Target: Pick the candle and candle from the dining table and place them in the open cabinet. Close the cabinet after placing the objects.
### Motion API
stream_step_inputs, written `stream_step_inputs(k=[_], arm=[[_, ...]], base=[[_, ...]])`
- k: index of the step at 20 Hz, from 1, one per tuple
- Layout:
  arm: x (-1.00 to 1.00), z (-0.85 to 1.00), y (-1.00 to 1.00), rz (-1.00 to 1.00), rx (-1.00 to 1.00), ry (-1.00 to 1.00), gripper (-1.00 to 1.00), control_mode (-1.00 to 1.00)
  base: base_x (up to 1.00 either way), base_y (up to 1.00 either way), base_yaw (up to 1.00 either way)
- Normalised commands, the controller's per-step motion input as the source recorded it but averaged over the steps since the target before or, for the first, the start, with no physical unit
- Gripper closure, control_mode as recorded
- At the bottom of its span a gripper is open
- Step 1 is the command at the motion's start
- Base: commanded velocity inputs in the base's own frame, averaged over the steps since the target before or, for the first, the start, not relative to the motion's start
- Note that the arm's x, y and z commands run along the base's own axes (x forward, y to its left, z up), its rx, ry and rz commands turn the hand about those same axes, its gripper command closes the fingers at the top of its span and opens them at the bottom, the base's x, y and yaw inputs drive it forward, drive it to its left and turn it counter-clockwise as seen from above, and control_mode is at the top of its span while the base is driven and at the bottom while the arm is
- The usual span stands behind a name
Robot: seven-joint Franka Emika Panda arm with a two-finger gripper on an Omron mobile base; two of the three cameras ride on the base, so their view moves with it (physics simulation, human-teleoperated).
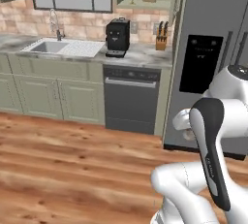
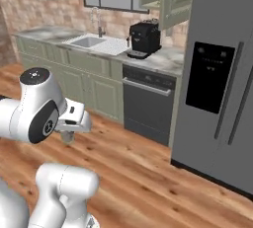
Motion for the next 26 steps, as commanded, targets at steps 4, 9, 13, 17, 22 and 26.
stream_step_inputs(k=[4,9,13,17,22,26], arm=[[0.0,0.0,0.0,0.0,0.0,0.0,1.0,1.0],[0.0,0.0,0.0,0.0,0.0,0.0,1.0,1.0],[0.0,0.0,0.0,0.0,0.0,0.0,1.0,1.0],[0.0,0.0,0.0,0.0,0.0,0.0,1.0,1.0],[0.0,0.0,0.0,0.0,0.0,0.0,1.0,1.0],[0.0,0.0,0.0,0.0,0.0,0.0,1.0,1.0]], base=[[1.0,0.0,0.0],[0.97,0.08,-0.01],[0.86,0.16,-0.05],[0.53,0.26,-0.11],[0.41,0.29,-0.15],[0.36,0.38,-0.21]])
